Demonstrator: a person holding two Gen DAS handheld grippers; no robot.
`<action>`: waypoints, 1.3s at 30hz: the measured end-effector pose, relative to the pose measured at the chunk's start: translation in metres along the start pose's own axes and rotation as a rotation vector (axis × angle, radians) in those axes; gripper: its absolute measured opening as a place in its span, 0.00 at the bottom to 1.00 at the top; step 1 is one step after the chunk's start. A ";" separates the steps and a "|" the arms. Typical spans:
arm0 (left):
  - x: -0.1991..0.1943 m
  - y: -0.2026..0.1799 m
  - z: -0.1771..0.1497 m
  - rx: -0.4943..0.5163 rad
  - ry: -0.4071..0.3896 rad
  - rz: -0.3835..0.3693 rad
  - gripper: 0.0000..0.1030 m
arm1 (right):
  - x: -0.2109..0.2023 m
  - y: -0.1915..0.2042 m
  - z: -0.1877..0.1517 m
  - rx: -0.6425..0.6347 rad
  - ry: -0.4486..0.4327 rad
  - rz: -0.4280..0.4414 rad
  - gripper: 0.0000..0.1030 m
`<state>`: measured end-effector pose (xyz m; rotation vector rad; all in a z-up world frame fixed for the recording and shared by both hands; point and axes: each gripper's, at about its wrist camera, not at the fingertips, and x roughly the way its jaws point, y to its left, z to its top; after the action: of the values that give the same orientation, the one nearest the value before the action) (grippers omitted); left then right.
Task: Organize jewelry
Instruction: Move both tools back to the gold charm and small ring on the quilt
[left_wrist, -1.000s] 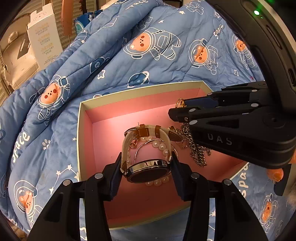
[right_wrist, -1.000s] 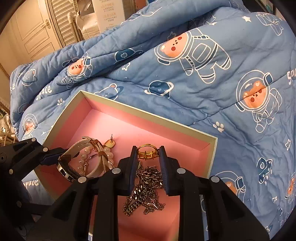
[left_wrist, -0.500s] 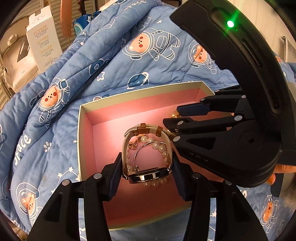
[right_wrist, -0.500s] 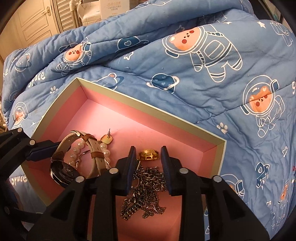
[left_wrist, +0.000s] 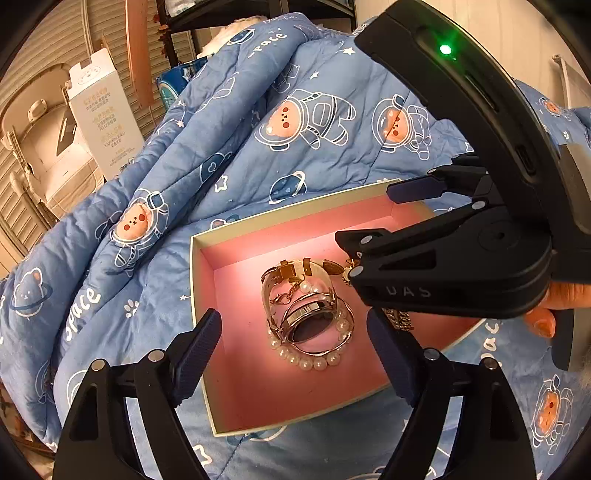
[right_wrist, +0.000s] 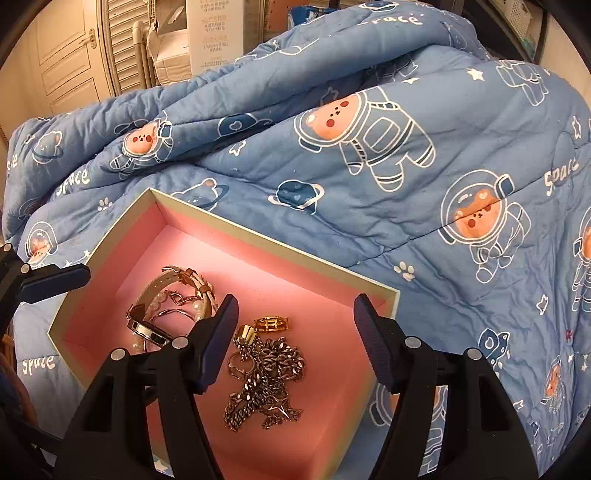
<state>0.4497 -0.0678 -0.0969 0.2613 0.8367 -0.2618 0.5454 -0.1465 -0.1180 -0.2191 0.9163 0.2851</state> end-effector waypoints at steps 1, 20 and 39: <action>-0.003 0.000 -0.001 -0.005 -0.007 -0.006 0.80 | -0.004 -0.002 -0.001 0.003 -0.010 -0.001 0.63; -0.083 0.042 -0.101 -0.225 -0.090 -0.087 0.93 | -0.096 0.028 -0.103 0.029 -0.154 0.147 0.73; -0.085 0.025 -0.171 -0.265 -0.041 -0.213 0.66 | -0.080 0.120 -0.173 -0.324 -0.104 0.318 0.43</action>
<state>0.2851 0.0226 -0.1390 -0.0822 0.8498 -0.3503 0.3302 -0.0989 -0.1632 -0.3541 0.7967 0.7356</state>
